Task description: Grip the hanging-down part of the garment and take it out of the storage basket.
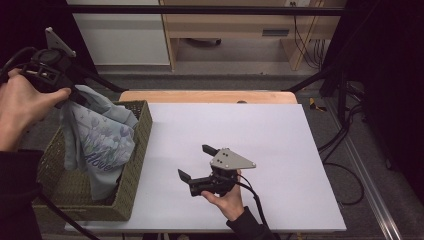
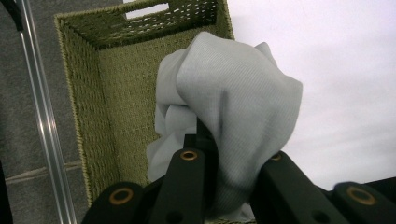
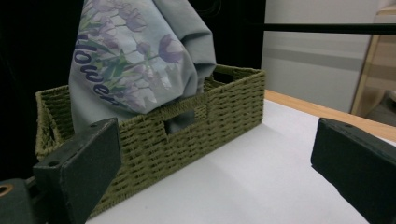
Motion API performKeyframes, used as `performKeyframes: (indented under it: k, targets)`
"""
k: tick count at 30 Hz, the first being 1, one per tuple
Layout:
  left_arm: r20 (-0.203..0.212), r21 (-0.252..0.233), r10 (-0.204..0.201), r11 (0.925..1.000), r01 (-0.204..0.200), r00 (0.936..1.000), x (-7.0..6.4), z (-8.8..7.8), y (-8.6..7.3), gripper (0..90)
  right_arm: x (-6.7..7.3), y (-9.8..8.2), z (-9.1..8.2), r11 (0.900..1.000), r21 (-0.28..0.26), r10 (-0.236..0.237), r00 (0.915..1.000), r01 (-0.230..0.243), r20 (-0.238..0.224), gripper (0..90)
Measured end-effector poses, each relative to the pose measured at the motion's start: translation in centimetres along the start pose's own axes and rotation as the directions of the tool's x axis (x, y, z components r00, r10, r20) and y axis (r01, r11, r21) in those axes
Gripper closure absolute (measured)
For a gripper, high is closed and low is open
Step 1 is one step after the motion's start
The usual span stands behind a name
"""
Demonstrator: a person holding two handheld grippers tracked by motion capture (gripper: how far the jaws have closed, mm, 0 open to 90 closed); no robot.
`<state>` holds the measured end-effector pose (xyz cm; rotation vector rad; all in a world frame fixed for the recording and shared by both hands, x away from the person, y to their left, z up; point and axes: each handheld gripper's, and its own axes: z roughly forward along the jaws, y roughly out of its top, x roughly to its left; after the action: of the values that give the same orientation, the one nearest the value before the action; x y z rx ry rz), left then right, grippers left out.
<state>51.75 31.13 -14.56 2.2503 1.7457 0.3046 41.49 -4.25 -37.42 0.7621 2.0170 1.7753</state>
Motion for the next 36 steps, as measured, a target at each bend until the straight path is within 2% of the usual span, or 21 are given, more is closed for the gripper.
performKeyframes:
  k: [1,5,6,7,8,16,21,23,27,32,34,36]
  targets:
    - [-0.001,0.001,-0.002,1.0000,0.002,1.0000,0.0,0.1,0.0,84.4,0.2,0.2,0.9,1.000,0.000,0.000,0.9999,0.000,-0.012,2.0]
    - [-0.002,0.006,0.003,1.0000,-0.003,1.0000,-0.1,0.0,0.2,84.4,0.6,0.5,2.2,1.000,0.005,0.000,0.9997,0.001,-0.025,2.1]
    - [-0.003,0.007,0.007,1.0000,-0.007,1.0000,-0.2,-0.1,0.3,84.4,0.8,0.7,3.2,1.000,0.007,0.005,0.9993,-0.005,-0.038,2.1]
    - [-0.003,0.007,0.007,1.0000,-0.007,1.0000,-0.2,-0.1,0.3,84.4,0.8,0.7,3.2,1.000,0.007,0.005,0.9993,-0.005,-0.038,2.1]
    - [-0.005,0.007,0.009,0.9999,-0.009,0.9999,-0.4,-0.1,0.3,84.4,1.2,0.9,4.2,1.000,0.008,0.001,0.9988,-0.001,-0.049,2.2]
    - [-0.006,0.009,0.024,0.9997,-0.024,0.9997,-0.9,-0.2,0.5,84.4,2.5,1.3,8.1,1.000,0.029,0.002,0.9945,0.001,-0.104,3.9]
    - [-0.008,0.014,0.029,0.9995,-0.029,0.9996,-0.9,-0.1,0.5,84.4,3.5,1.2,9.9,0.999,0.036,-0.024,0.9929,0.028,-0.117,4.6]
    - [-0.006,0.013,0.028,0.9995,-0.028,0.9996,-0.9,-0.2,0.5,84.4,3.7,1.1,10.6,0.999,0.041,-0.007,0.9917,0.012,-0.128,4.5]
    - [-0.007,0.012,0.027,0.9996,-0.026,0.9996,-0.9,-0.2,0.5,84.4,3.9,0.9,11.9,0.999,0.047,-0.013,0.9907,0.019,-0.136,4.8]
    - [-0.005,0.012,0.026,0.9996,-0.026,0.9997,-0.8,-0.2,0.3,84.4,4.0,0.7,13.6,0.998,0.063,-0.001,0.9902,0.010,-0.139,5.3]
    - [-0.007,0.014,0.028,0.9995,-0.028,0.9996,-0.9,-0.3,0.4,84.4,4.1,0.6,14.3,0.998,0.066,0.020,0.9909,-0.011,-0.133,6.1]
    - [-0.011,0.013,0.031,0.9994,-0.030,0.9995,-1.1,-0.3,0.4,84.4,4.1,0.5,14.9,0.997,0.071,0.018,0.9900,-0.008,-0.140,6.5]
